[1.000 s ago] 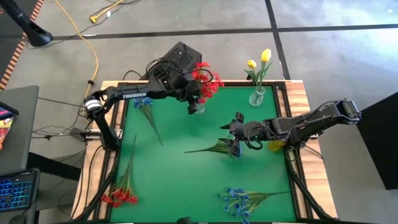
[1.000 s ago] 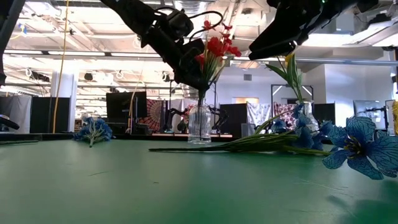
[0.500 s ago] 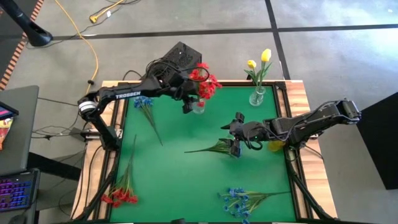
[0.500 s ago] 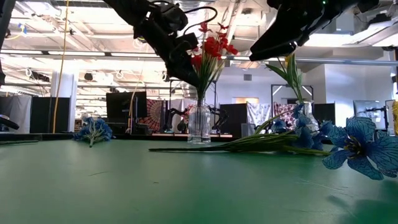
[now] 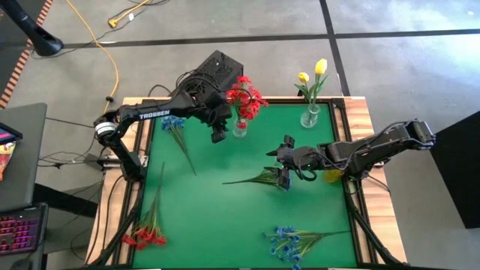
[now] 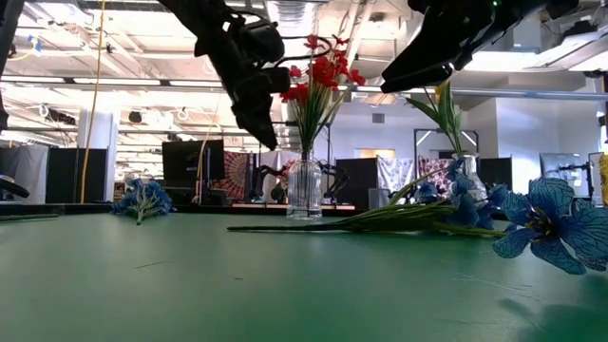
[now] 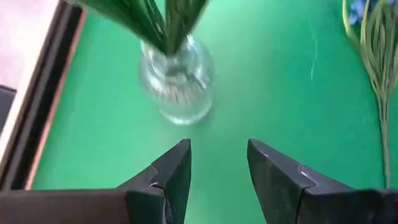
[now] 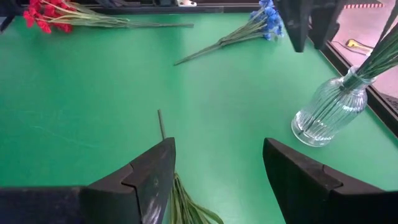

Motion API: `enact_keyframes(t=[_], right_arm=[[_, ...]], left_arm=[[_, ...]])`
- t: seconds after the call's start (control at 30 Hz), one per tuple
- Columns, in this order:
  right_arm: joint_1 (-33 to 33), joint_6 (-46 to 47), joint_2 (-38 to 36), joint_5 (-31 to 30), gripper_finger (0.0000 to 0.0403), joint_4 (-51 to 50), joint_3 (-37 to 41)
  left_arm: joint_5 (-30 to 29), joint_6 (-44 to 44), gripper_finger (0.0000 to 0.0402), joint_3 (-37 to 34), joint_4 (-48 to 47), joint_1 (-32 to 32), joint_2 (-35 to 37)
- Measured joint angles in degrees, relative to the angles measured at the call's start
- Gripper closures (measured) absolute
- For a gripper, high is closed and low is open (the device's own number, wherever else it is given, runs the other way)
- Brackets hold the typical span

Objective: Sort flowers into vase by color
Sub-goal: Put the red flowers into the left white transparent vase

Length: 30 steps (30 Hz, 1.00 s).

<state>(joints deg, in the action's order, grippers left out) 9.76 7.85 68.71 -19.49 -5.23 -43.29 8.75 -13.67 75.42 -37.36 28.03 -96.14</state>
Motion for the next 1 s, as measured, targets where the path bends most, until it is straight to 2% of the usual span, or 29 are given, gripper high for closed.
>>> enact_keyframes(t=[0.4,0.57,0.7,0.83,1.0], right_arm=[[0.5,0.8,0.0,0.1,0.0133,-0.2,0.0],[1.5,1.1,0.0,0.1,0.0133,0.0,0.0],[2.4,1.4,0.0,0.1,0.0133,0.1,0.0],[3.1,2.6,0.0,0.1,0.0133,0.2,0.0],[4.4,4.0,0.0,0.1,0.0133,0.4,0.0]], left_arm=[[-1.0,3.5,0.0255,0.0,-12.4,-6.6,2.7],[-5.5,6.8,0.0262,-0.1,-14.9,-12.4,7.3],[-6.6,10.7,0.0269,-0.1,-15.2,-17.5,11.9],[-9.7,16.2,0.0275,-0.1,-16.1,-23.1,16.4],[-10.3,25.4,0.0276,-0.6,-18.7,-31.3,21.1]])
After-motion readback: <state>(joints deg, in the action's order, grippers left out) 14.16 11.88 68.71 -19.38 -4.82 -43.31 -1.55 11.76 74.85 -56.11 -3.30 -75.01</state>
